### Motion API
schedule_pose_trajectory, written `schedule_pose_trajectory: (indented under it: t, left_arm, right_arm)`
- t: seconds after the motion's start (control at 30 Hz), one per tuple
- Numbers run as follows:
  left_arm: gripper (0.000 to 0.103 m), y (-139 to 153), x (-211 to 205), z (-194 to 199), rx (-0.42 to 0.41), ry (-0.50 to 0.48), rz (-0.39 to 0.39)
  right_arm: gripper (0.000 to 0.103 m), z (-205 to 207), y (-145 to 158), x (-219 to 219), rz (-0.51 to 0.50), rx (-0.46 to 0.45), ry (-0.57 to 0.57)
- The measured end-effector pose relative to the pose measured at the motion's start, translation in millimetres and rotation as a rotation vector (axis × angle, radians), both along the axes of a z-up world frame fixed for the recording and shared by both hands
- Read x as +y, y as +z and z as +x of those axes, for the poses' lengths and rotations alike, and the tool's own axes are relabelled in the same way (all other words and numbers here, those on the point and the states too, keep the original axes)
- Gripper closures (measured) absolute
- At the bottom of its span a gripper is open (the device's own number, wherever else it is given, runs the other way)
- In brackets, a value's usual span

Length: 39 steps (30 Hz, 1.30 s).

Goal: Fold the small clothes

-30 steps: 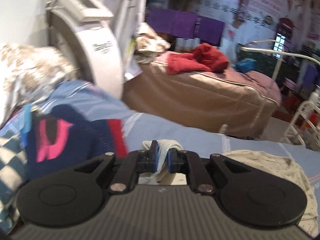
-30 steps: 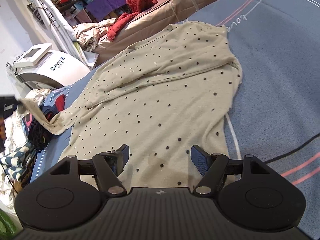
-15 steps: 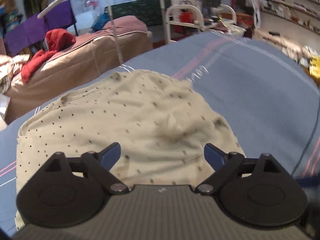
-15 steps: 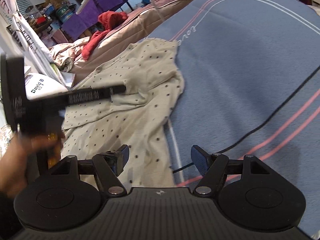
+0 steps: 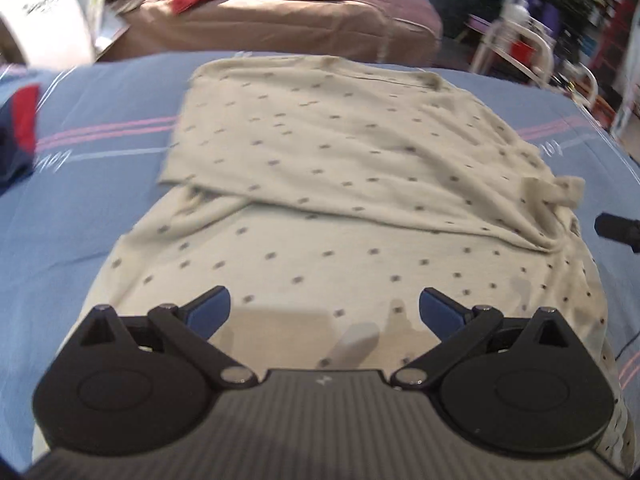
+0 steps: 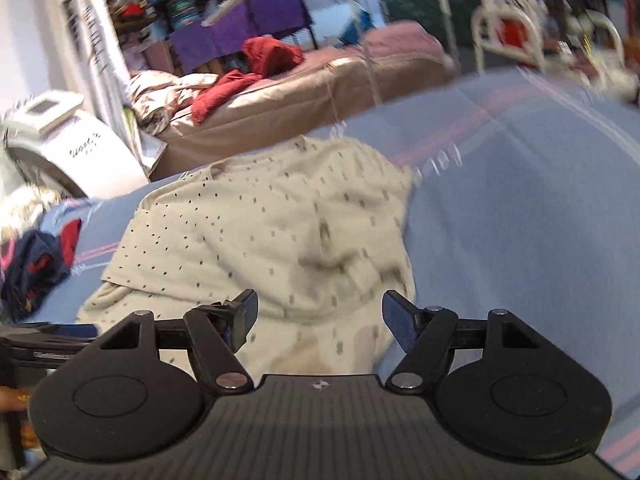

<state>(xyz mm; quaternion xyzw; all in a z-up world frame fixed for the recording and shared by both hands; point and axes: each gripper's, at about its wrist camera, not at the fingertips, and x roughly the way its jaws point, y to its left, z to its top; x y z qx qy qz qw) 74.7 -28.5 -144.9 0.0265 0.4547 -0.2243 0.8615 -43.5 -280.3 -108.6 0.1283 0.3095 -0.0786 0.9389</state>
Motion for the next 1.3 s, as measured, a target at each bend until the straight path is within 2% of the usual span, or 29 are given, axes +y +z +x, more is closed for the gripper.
schedule_pose_trajectory:
  t: [0.1, 0.17, 0.2, 0.23, 0.27, 0.3, 0.4, 0.5, 0.6, 0.67, 0.73, 0.77, 0.8, 0.83, 0.87, 0.9, 0.97, 1.03, 1.1, 1.13, 1.2, 1.3]
  left_arm:
    - [0.0, -2, 21, 0, 0.008, 0.029, -0.003]
    - [0.0, -4, 26, -2, 0.017, 0.032, 0.001]
    - [0.0, -5, 28, -3, 0.02, 0.031, 0.001]
    - [0.0, -5, 29, -4, 0.022, 0.031, 0.001]
    - [0.0, -6, 30, -6, 0.024, 0.03, 0.002]
    - [0.0, -6, 31, -6, 0.028, 0.027, 0.001]
    - [0.0, -7, 29, -9, 0.036, 0.011, 0.008]
    - [0.0, -9, 25, -12, 0.042, 0.002, 0.007]
    - [0.0, -8, 25, -14, 0.048, -0.003, 0.004]
    - [0.0, -7, 26, -16, 0.046, -0.004, 0.006]
    - [0.0, -7, 29, -17, 0.047, -0.001, 0.01]
    - [0.0, -8, 30, -17, 0.051, 0.004, 0.013]
    - [0.0, -9, 32, -16, 0.057, 0.012, 0.015]
    - [0.0, -9, 34, -15, 0.063, 0.018, 0.014]
    - [0.0, -10, 35, -14, 0.07, 0.025, 0.01]
    - [0.0, -10, 36, -13, 0.075, 0.03, 0.005]
    - [0.0, -11, 36, -12, 0.082, 0.033, -0.004]
    - [0.0, -11, 34, -13, 0.084, 0.026, -0.007]
    - [0.0, -10, 30, -14, 0.084, 0.012, -0.003]
    - [0.0, -10, 28, -16, 0.084, 0.006, 0.001]
    - [0.0, -11, 26, -19, 0.084, -0.005, 0.012]
    - [0.0, -10, 23, -25, 0.083, -0.019, 0.015]
  right_arm:
    - [0.0, 27, -3, 3, -0.095, -0.002, 0.081]
    - [0.001, 39, -10, -3, -0.067, 0.016, 0.083]
    - [0.011, 46, -15, -5, -0.04, 0.053, 0.076]
    - [0.027, 51, -18, -8, -0.021, 0.082, 0.068]
    - [0.077, 51, -19, -9, -0.005, 0.087, 0.06]
    - [0.084, 48, -18, -9, 0.004, 0.065, 0.055]
    - [0.086, 48, -9, -17, -0.068, 0.058, -0.016]
    - [0.088, 60, -9, -45, -0.078, 0.069, -0.103]
    - [0.088, 74, -23, -58, -0.147, 0.162, -0.121]
    - [0.089, 71, -30, -63, -0.115, 0.176, -0.121]
    - [0.088, 60, -29, -66, -0.063, 0.144, -0.119]
    - [0.077, 54, -25, -68, -0.042, 0.117, -0.131]
    - [0.059, 46, -19, -70, -0.01, 0.067, -0.163]
    - [0.048, 38, -14, -72, 0.017, 0.028, -0.189]
    - [0.019, 30, -8, -75, 0.05, -0.018, -0.21]
    - [0.0, 23, -4, -74, 0.074, -0.05, -0.207]
    - [0.0, 19, -1, -68, 0.085, -0.049, -0.133]
    - [0.007, 18, -2, -54, 0.041, -0.026, -0.045]
    - [0.025, 14, -3, -43, 0.014, -0.017, 0.008]
    - [0.029, 14, -5, -39, 0.013, -0.01, 0.03]
    - [0.042, 15, -10, -31, -0.001, 0.04, 0.034]
    - [0.047, 19, -23, -28, -0.007, 0.124, -0.026]
